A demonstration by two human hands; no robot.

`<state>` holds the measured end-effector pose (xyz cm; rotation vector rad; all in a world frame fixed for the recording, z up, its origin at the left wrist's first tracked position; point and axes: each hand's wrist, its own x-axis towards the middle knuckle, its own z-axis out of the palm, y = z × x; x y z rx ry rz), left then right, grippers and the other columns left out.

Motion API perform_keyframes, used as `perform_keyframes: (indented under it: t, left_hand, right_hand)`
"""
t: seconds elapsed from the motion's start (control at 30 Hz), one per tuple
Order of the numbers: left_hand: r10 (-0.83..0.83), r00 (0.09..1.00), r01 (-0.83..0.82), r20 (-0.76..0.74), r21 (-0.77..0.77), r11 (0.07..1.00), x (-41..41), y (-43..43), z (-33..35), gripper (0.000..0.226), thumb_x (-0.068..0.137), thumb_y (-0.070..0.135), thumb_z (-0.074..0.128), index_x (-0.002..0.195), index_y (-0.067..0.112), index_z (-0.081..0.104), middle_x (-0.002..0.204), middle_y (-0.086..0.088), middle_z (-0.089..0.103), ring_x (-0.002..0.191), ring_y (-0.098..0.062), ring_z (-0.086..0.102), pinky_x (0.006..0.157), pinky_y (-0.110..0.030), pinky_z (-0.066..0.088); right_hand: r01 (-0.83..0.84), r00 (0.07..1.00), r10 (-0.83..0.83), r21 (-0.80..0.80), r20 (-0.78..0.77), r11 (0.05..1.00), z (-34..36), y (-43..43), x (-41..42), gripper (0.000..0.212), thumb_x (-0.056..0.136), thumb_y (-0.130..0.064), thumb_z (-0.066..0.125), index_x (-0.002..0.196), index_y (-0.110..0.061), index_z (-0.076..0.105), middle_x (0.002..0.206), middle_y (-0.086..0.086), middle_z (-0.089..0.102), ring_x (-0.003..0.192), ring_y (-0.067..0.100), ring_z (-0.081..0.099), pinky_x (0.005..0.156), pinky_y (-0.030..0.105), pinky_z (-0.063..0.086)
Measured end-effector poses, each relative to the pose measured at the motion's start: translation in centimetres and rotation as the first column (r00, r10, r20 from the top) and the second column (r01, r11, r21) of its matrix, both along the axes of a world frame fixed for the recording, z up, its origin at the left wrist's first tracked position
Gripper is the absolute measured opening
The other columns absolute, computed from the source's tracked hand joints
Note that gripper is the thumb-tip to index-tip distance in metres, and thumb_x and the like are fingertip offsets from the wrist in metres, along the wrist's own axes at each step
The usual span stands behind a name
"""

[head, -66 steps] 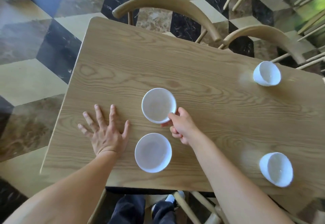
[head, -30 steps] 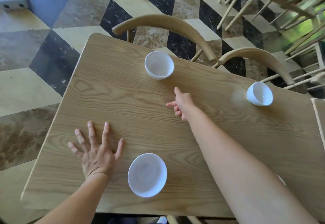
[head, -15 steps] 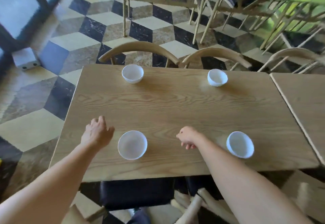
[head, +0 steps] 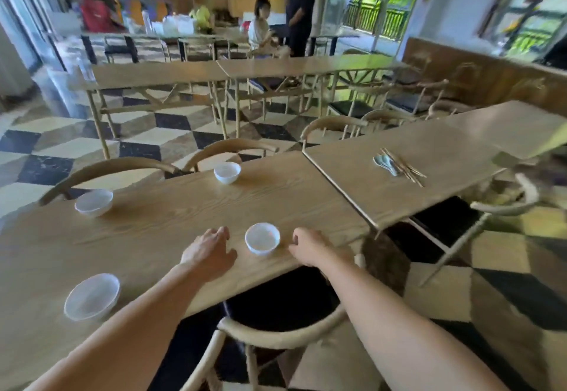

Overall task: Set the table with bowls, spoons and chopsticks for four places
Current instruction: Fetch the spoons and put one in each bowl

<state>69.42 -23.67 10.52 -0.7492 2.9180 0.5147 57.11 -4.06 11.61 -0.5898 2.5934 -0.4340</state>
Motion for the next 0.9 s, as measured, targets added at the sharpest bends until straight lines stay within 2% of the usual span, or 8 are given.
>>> perform_keyframes:
  t: [0.07, 0.17, 0.3, 0.4, 0.47, 0.67, 0.8, 0.9]
  left_hand:
    - [-0.095, 0.995, 0.095, -0.034, -0.011, 0.995, -2.0, 5.1, 0.7, 0.035, 0.09, 0.041, 0.054, 0.118, 0.021, 0.051, 0.125, -0.005, 0.057, 0.113, -0.029, 0.058, 0.086, -0.037, 0.05]
    - [-0.263, 0.965, 0.263, 0.007, -0.063, 0.963, -4.6, 12.3, 1.5, 0.037, 0.089, 0.042, 0.041, 0.115, 0.02, 0.054, 0.124, -0.003, 0.058, 0.112, -0.028, 0.059, 0.083, -0.037, 0.049]
    - [-0.376, 0.927, 0.375, 0.0, -0.071, 0.924, -7.5, 20.4, 1.7, 0.032, 0.092, 0.037, 0.044, 0.118, 0.018, 0.053, 0.124, -0.005, 0.059, 0.112, -0.03, 0.061, 0.075, -0.035, 0.046]
    - [-0.48, 0.877, 0.48, 0.01, -0.075, 0.874, -9.5, 25.2, 1.3, 0.035, 0.093, 0.039, 0.043, 0.122, 0.021, 0.054, 0.126, -0.005, 0.059, 0.111, -0.028, 0.061, 0.081, -0.036, 0.052]
    - [-0.518, 0.855, 0.517, 0.011, -0.061, 0.854, -10.7, 28.0, 0.9, 0.037, 0.093, 0.039, 0.043, 0.126, 0.025, 0.053, 0.125, -0.003, 0.06, 0.109, -0.027, 0.063, 0.083, -0.037, 0.054]
    - [-0.625, 0.78, 0.625, 0.021, -0.065, 0.778, -15.6, 34.3, -1.2, 0.025, 0.095, 0.04, 0.045, 0.109, 0.02, 0.052, 0.111, -0.002, 0.062, 0.095, -0.025, 0.062, 0.071, -0.036, 0.049]
    - [-0.659, 0.75, 0.661, 0.045, -0.059, 0.748, -21.6, 37.0, -2.9, 0.026, 0.096, 0.042, 0.041, 0.108, 0.02, 0.051, 0.11, -0.004, 0.063, 0.096, -0.027, 0.063, 0.075, -0.038, 0.053]
    - [-0.661, 0.747, 0.665, 0.08, -0.056, 0.745, -27.3, 38.7, -3.9, 0.03, 0.097, 0.044, 0.04, 0.111, 0.021, 0.051, 0.117, -0.004, 0.061, 0.103, -0.029, 0.062, 0.078, -0.038, 0.049]
  right_hand:
    - [0.044, 0.999, -0.043, 0.028, -0.026, 0.999, 1.1, 5.8, -0.2, 0.014, 0.095, -0.033, 0.053, 0.091, -0.019, 0.051, 0.114, 0.013, 0.061, 0.097, 0.03, 0.059, 0.078, 0.034, 0.045]
    - [0.112, 0.993, -0.109, 0.059, -0.053, 0.992, 2.1, 13.7, 0.2, 0.021, 0.097, -0.028, 0.052, 0.103, -0.01, 0.06, 0.107, 0.011, 0.063, 0.097, 0.03, 0.062, 0.082, 0.038, 0.052]
    - [0.242, 0.964, -0.238, 0.019, -0.12, 0.97, 1.6, 21.6, 1.0, 0.014, 0.095, -0.032, 0.057, 0.094, -0.018, 0.056, 0.102, 0.007, 0.064, 0.092, 0.026, 0.063, 0.072, 0.033, 0.049]
    - [0.354, 0.927, -0.349, 0.014, -0.138, 0.935, 0.9, 25.9, 0.9, 0.015, 0.094, -0.032, 0.058, 0.095, -0.017, 0.056, 0.1, 0.006, 0.064, 0.093, 0.025, 0.064, 0.079, 0.038, 0.055]
    - [0.4, 0.906, -0.396, 0.0, -0.147, 0.916, 0.6, 28.4, 0.6, 0.018, 0.094, -0.032, 0.056, 0.1, -0.016, 0.057, 0.097, 0.005, 0.063, 0.095, 0.026, 0.064, 0.082, 0.04, 0.055]
    - [0.456, 0.878, -0.45, -0.004, -0.165, 0.89, -1.5, 34.2, -2.7, 0.023, 0.096, -0.032, 0.054, 0.108, -0.012, 0.059, 0.104, 0.008, 0.064, 0.097, 0.025, 0.062, 0.082, 0.035, 0.052]
    - [0.461, 0.879, -0.457, -0.001, -0.135, 0.887, -3.2, 36.5, -7.9, 0.022, 0.096, -0.033, 0.055, 0.105, -0.013, 0.059, 0.099, 0.005, 0.064, 0.093, 0.022, 0.062, 0.083, 0.036, 0.055]
    - [0.468, 0.88, -0.465, 0.018, -0.096, 0.883, -4.0, 38.1, -13.4, 0.023, 0.095, -0.034, 0.055, 0.105, -0.014, 0.06, 0.098, 0.005, 0.065, 0.093, 0.021, 0.064, 0.085, 0.038, 0.056]
